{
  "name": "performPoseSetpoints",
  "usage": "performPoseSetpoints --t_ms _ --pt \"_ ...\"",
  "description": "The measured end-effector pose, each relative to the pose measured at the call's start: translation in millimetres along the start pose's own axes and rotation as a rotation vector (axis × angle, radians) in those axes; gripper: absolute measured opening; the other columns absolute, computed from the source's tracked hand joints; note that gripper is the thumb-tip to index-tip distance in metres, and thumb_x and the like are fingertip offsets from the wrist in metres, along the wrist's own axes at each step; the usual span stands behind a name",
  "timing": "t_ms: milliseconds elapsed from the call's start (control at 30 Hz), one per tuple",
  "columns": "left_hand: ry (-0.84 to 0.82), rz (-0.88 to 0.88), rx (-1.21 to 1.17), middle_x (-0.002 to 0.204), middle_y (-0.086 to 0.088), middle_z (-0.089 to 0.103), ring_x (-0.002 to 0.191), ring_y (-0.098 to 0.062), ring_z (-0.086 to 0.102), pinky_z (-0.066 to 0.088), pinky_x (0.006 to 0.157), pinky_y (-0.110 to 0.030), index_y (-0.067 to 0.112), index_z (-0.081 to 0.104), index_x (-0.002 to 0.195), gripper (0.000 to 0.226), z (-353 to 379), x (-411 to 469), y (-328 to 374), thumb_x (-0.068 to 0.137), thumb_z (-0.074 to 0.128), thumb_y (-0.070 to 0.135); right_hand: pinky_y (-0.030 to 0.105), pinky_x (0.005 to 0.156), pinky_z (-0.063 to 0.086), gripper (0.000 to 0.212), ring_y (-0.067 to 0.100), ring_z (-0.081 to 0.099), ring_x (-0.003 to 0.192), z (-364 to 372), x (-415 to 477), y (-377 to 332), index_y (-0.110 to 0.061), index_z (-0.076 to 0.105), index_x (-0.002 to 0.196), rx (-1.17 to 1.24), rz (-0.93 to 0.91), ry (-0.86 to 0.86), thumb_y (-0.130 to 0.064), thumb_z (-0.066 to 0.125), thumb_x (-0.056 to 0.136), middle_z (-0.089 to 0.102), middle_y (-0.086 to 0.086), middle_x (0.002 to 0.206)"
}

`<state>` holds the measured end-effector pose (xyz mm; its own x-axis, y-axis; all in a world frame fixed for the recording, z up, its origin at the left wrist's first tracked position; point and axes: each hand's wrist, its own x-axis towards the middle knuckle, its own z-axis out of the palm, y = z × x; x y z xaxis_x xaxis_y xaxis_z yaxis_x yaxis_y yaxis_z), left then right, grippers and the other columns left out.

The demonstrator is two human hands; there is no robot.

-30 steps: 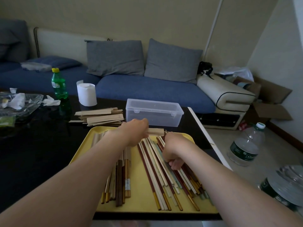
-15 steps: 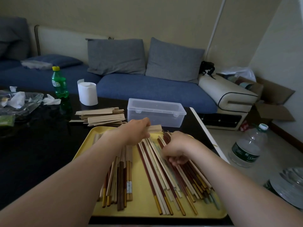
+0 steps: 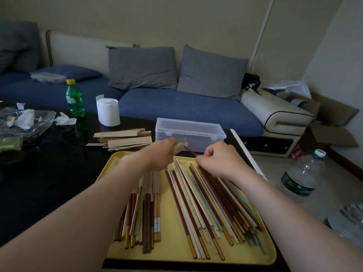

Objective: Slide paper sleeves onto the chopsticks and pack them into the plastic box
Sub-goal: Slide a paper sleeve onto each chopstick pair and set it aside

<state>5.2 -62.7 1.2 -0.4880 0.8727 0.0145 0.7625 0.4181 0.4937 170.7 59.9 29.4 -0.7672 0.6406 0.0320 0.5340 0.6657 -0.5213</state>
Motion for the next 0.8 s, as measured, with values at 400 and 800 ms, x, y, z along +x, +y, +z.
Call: performPoseSetpoints --t_ms 400,800 --pt "0.044 0.086 0.2 0.112 0.003 0.06 0.103 -0.017 0.063 0.056 0.09 -0.037 0.026 0.048 0.128 0.024 1.0 -0.8 -3.6 0.106 0.057 0.03 0.029 0.059 0.049 0.032 0.02 0.064 0.065 -0.6 8.4 13.1 -0.02 0.06 0.062 -0.045 0.073 0.134 -0.036 0.071 0.087 0.063 -0.001 0.067" --pt "-0.056 0.167 0.284 0.101 0.011 0.063 0.098 -0.012 0.062 0.055 0.092 -0.035 0.037 0.057 0.099 0.011 3.3 -0.1 3.8 0.101 0.065 0.03 0.019 0.071 0.048 0.013 0.003 0.065 0.087 -0.8 1.9 20.6 -0.024 0.075 0.083 -0.09 -0.131 0.019 -0.017 0.074 0.094 0.072 -0.008 0.087"
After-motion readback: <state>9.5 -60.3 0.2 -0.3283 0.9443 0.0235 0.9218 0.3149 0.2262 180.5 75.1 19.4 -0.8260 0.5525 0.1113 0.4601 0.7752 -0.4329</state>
